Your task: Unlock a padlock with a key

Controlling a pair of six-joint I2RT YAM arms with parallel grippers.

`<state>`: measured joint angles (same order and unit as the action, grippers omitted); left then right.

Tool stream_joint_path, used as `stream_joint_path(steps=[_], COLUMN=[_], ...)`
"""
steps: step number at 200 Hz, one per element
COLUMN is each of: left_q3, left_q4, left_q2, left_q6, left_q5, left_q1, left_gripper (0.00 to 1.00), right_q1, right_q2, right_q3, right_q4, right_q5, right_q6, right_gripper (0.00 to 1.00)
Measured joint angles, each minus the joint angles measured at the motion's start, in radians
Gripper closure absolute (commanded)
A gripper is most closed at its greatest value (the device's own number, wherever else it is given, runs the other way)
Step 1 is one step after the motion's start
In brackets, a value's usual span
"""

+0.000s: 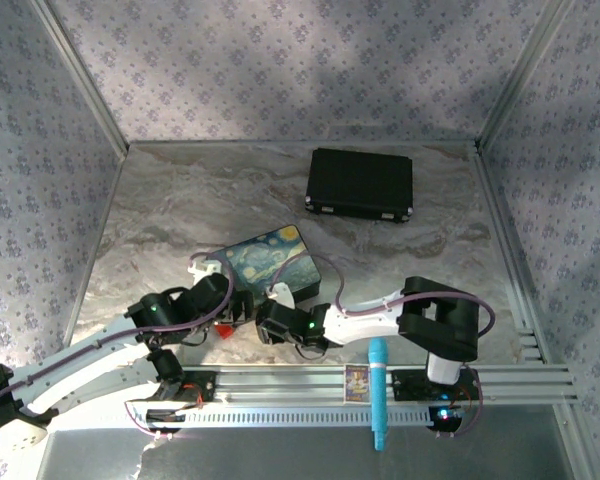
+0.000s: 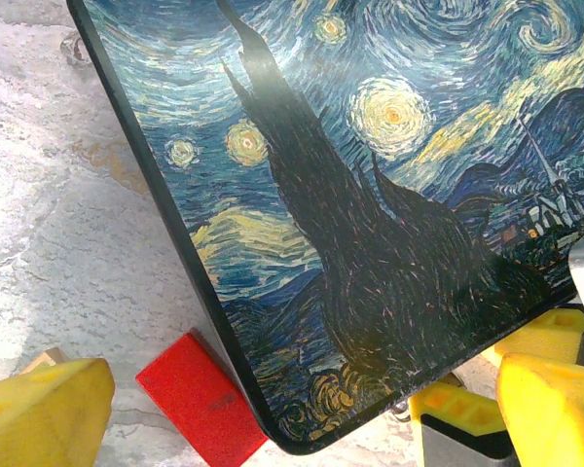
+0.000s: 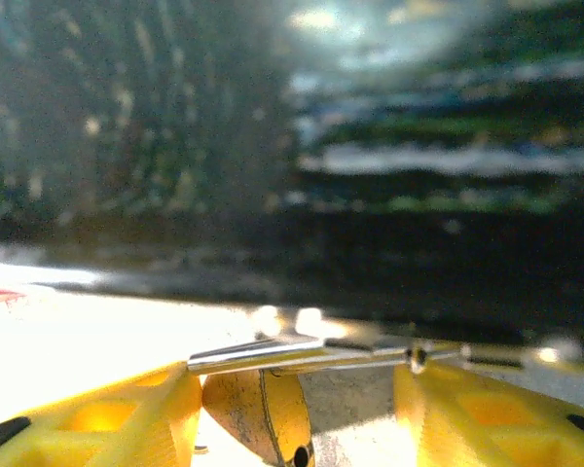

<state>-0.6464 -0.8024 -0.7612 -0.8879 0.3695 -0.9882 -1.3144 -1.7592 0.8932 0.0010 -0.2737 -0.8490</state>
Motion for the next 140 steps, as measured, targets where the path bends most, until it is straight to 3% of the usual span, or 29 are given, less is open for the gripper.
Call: stream_joint_path(steps=[62,90,140], left_q3=[0.000,-0.005,-0.091], left_q4=[0.002,0.000,-0.004], left_q2=[-0.001,-0.020,-0.116], left_q6=[0.000,0.013,0.103], left_q5=[0.000,0.006,0.039], left_q1=[0.000,0.000,0.000], left_gripper=[0.00,0.00,0.00], right_q1=[-0.006,-0.006,0.002], right_q2=[-0.013,0.007,0.046], right_q3=[-0.003,-0.063,-0.176], right_q4=[0.057,0.142,0.314], right_q5=[0.019,0.028,0.053], right_q6=[-0.032,-0.068,-0.105], right_gripper=[0.70,0.83,0.95])
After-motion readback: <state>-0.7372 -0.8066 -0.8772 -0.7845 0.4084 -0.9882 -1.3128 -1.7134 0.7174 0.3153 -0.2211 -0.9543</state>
